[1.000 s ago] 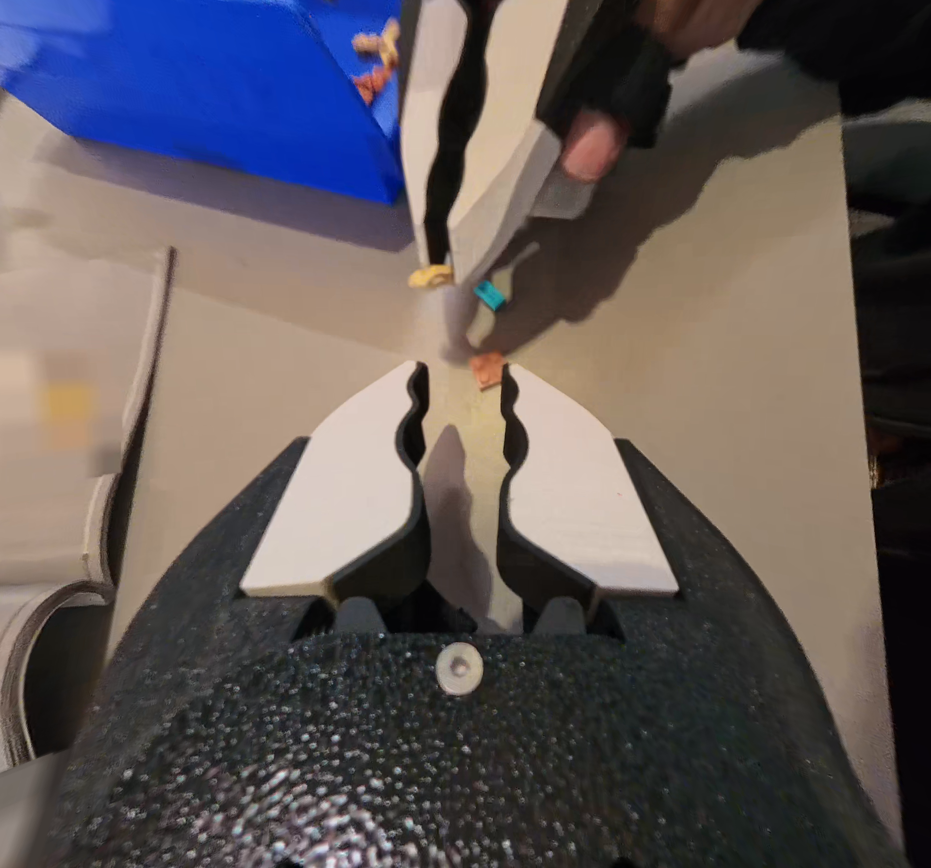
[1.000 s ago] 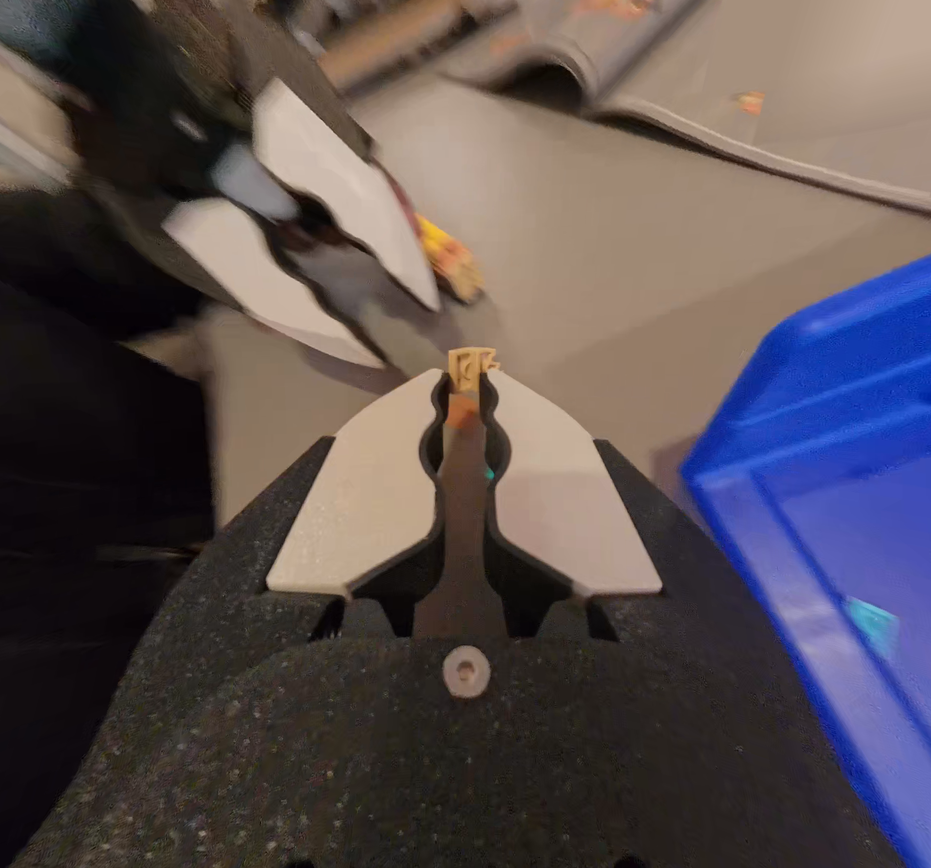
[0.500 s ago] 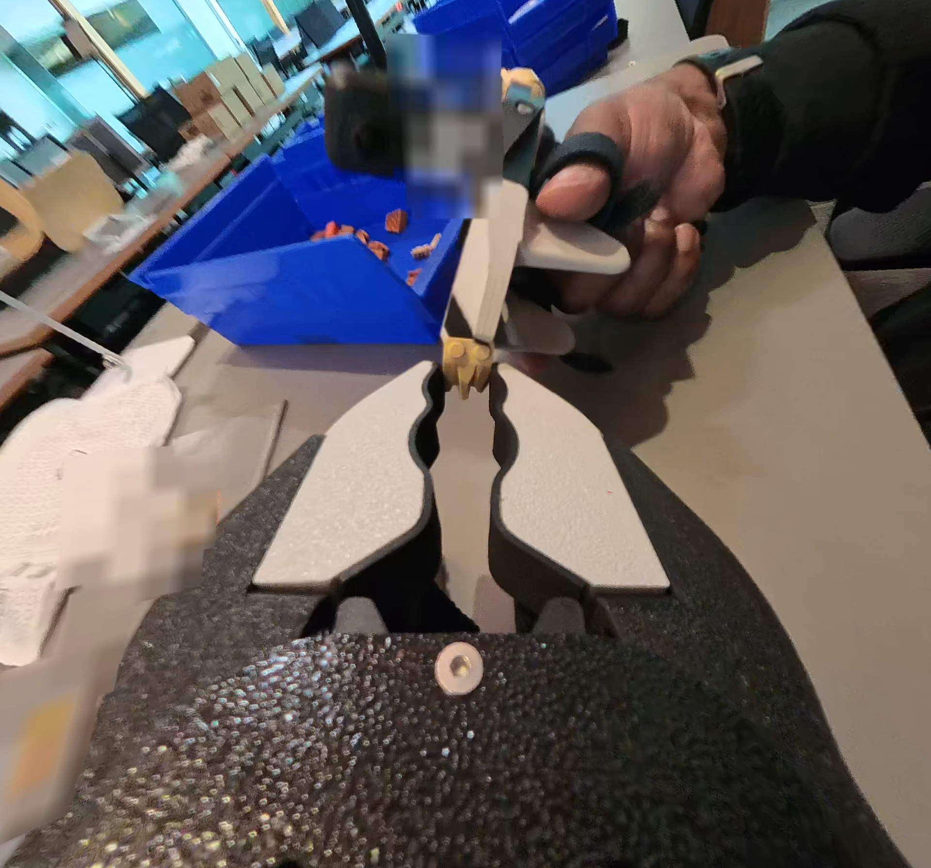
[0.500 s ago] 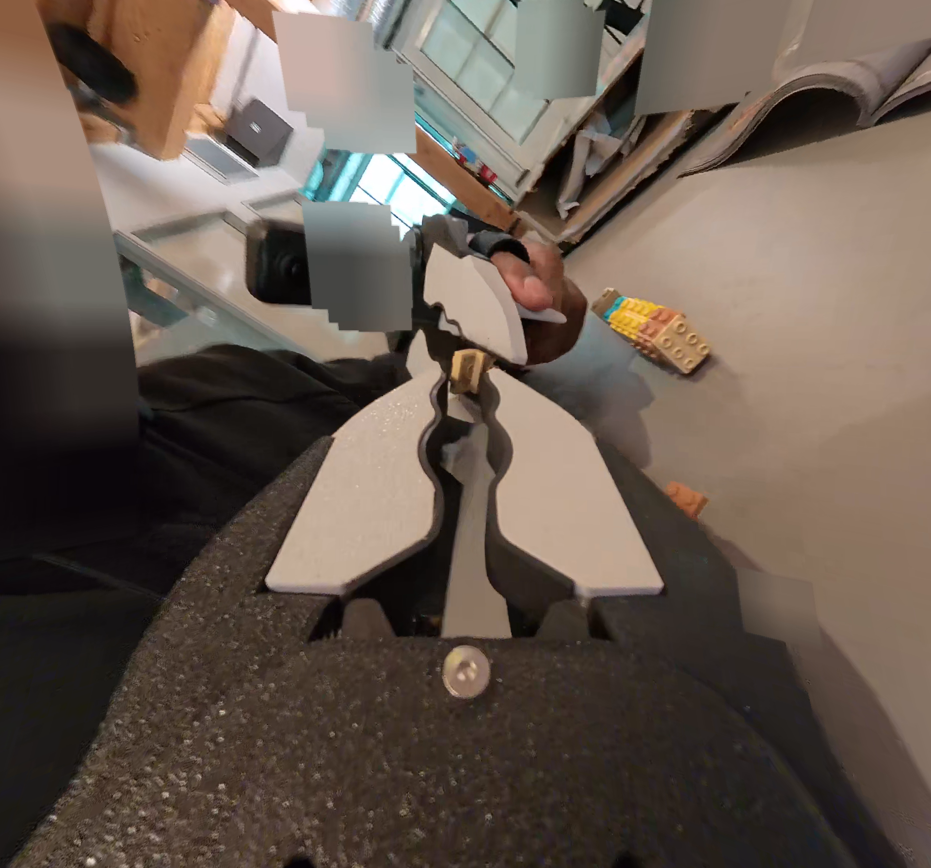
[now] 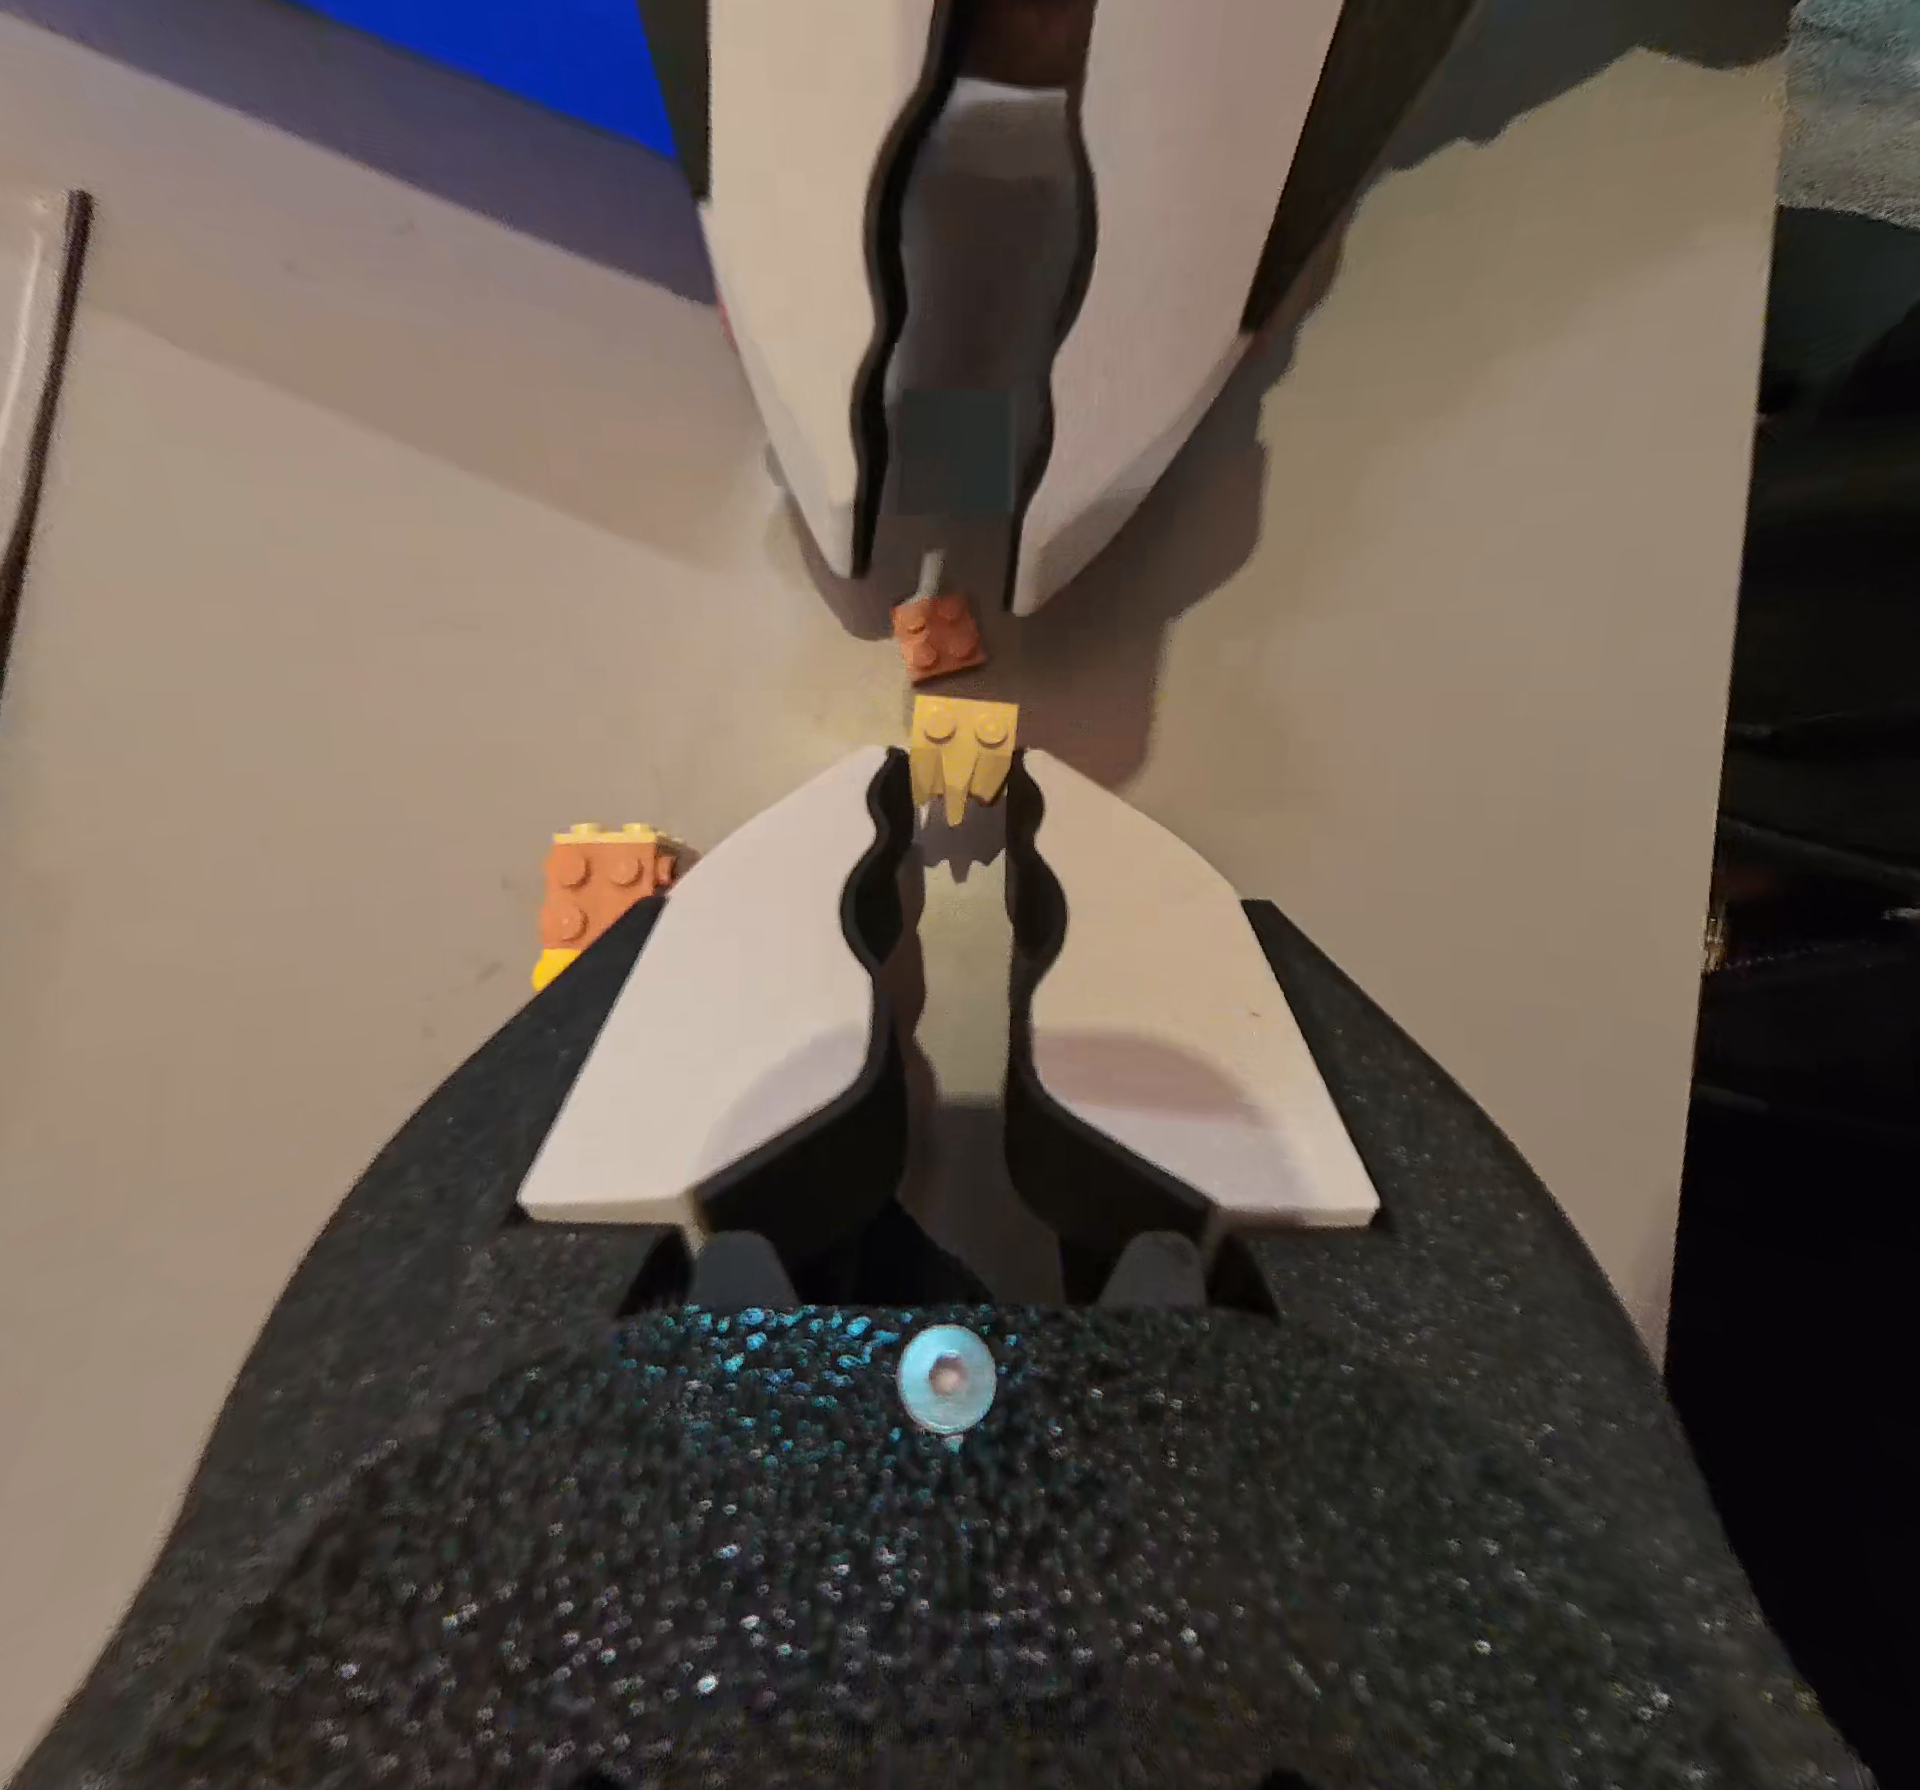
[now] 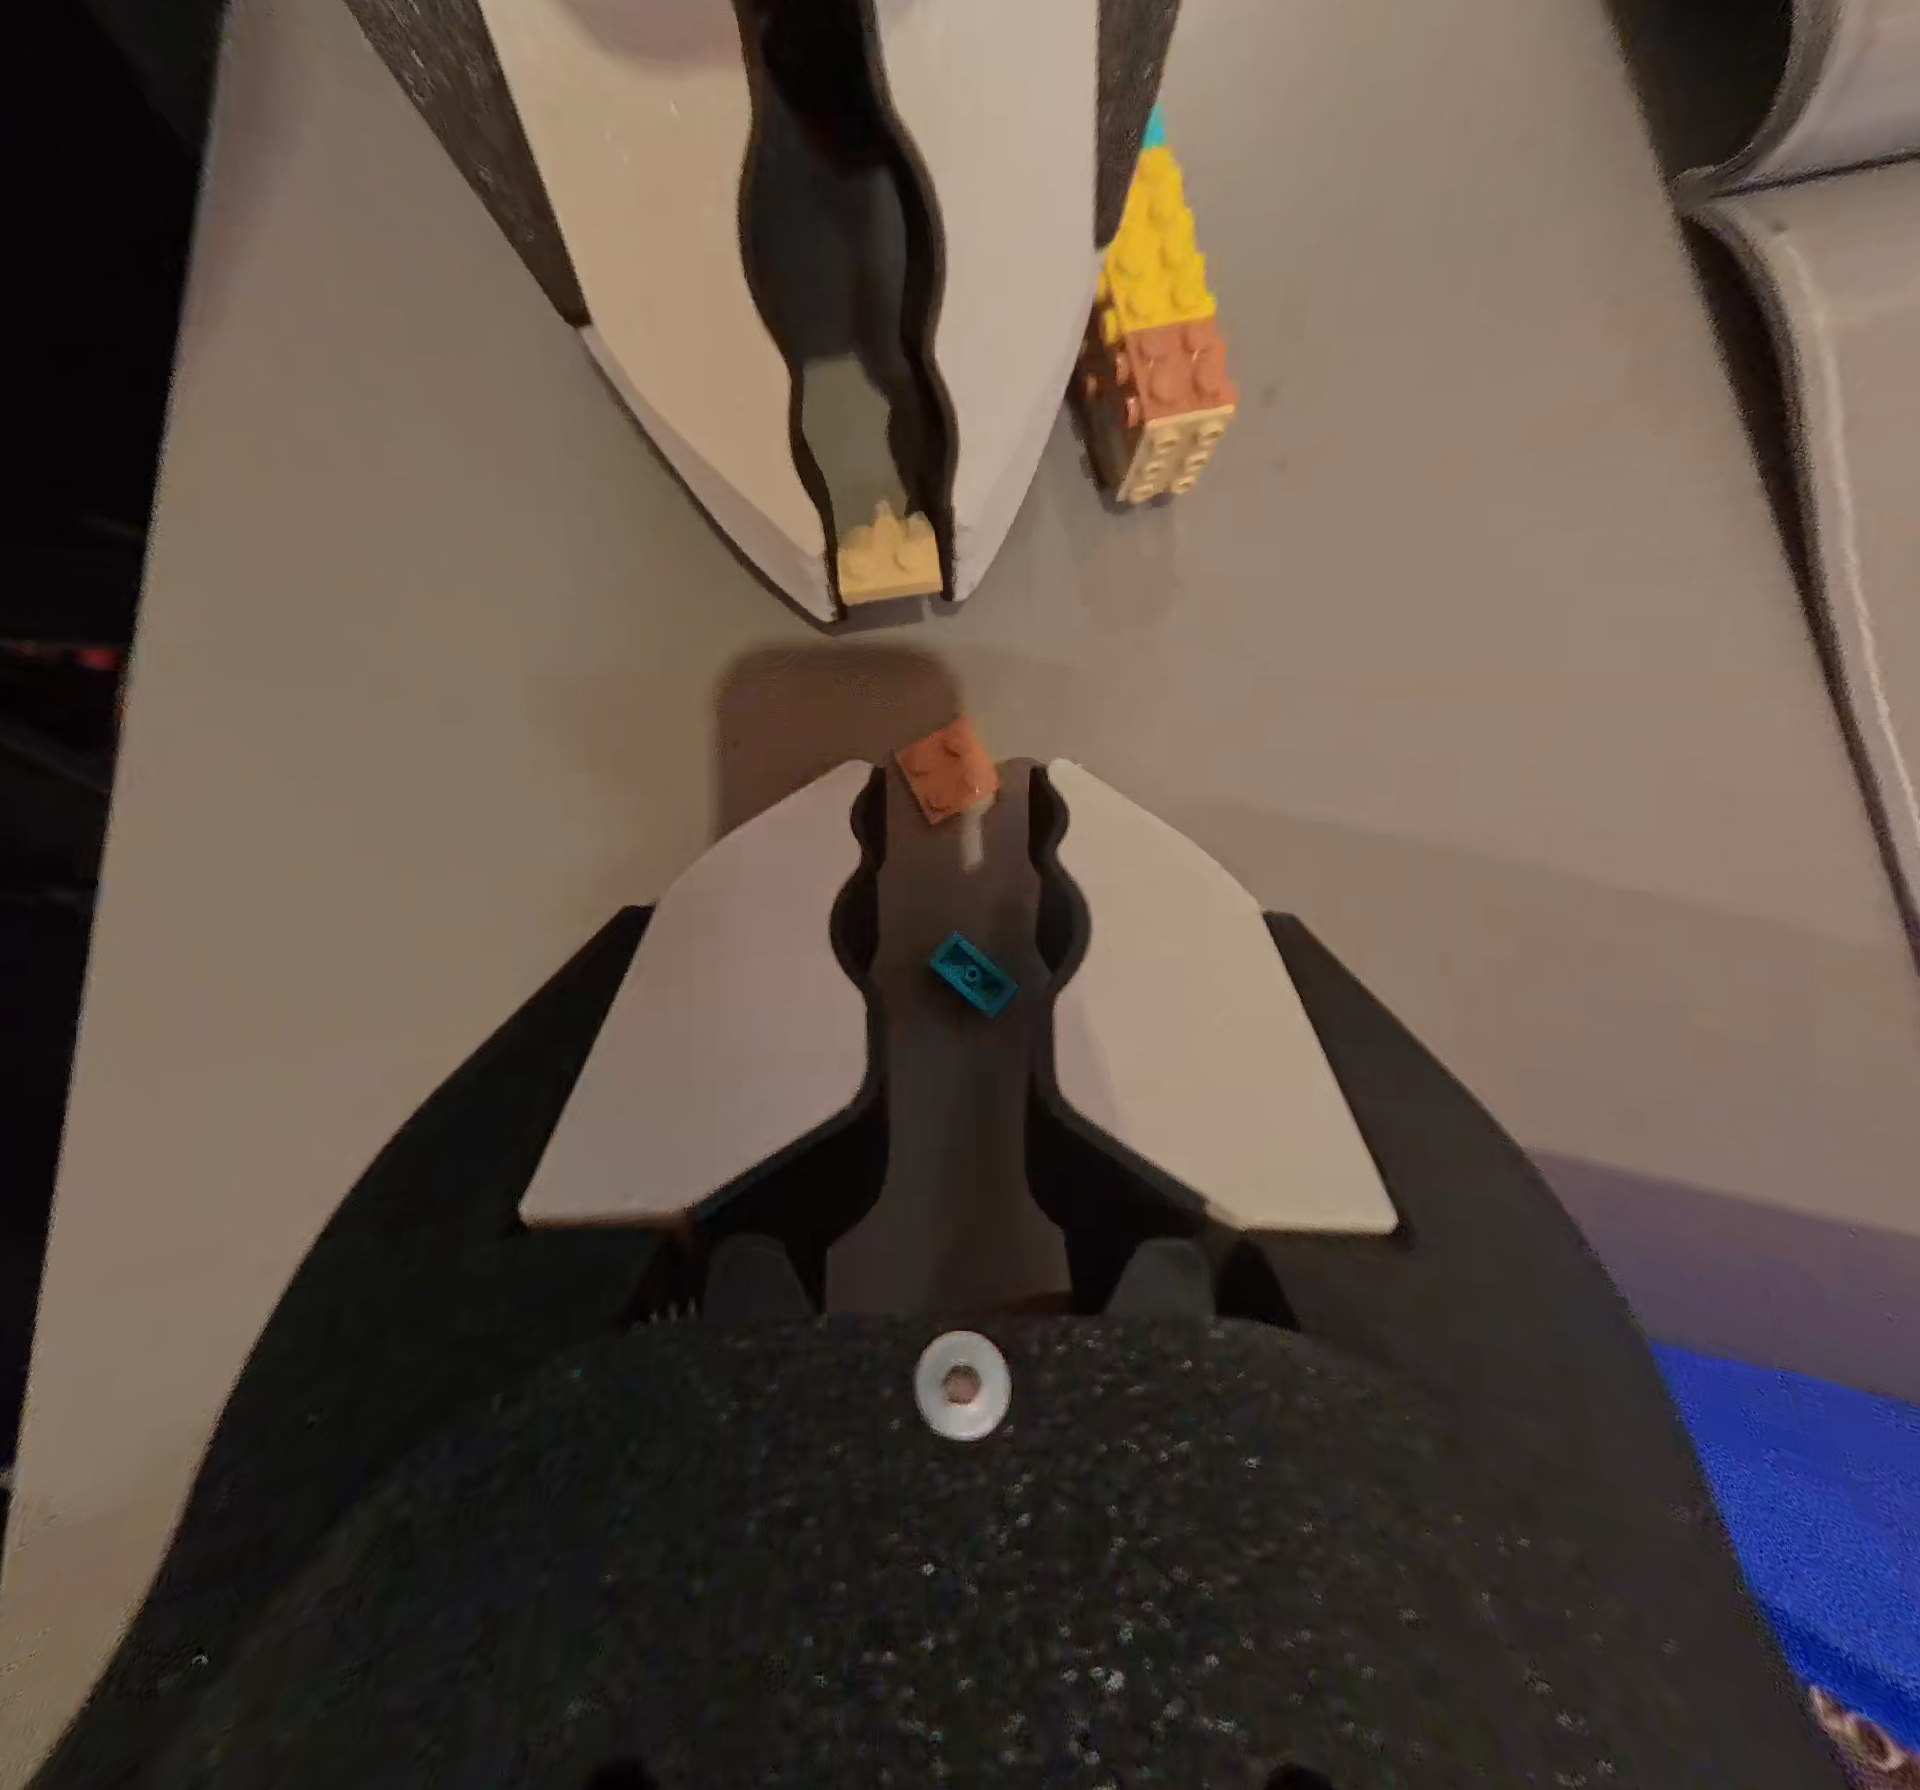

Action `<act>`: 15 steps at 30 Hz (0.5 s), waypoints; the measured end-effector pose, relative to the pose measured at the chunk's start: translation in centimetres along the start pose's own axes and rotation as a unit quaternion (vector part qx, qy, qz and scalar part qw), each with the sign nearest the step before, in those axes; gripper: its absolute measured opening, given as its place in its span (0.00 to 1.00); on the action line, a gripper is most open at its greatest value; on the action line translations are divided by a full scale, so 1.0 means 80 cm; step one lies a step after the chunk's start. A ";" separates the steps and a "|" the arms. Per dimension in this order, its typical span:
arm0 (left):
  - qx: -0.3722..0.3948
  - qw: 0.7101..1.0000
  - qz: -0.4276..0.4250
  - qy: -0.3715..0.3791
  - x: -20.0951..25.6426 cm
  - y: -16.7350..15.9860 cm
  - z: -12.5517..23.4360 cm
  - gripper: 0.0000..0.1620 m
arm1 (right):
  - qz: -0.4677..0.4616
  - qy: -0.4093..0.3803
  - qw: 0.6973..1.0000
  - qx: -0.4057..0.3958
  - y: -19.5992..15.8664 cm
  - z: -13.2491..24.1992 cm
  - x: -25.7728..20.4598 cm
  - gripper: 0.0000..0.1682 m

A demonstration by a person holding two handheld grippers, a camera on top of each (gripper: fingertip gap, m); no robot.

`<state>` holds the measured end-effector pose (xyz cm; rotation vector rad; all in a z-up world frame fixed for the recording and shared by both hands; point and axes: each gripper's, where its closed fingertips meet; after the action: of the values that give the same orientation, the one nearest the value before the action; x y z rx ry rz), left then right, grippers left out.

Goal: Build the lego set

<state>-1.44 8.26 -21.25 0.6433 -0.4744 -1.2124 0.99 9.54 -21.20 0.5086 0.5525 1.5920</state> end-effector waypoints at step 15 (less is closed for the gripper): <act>-0.031 0.999 -0.032 0.022 0.001 -0.008 -0.013 0.11 | -0.085 -0.001 0.995 0.045 0.010 -0.015 -0.016 0.10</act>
<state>-1.20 8.28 -22.44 0.6349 -0.3803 -1.2666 -0.26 8.15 -21.67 0.5162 0.6517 1.4101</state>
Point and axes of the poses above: each gripper's, where its closed fingertips meet, z back along the fingers, y out of its top, x = y × z across the jaws, and after that the axes turned 2 degrees about y, right-handed
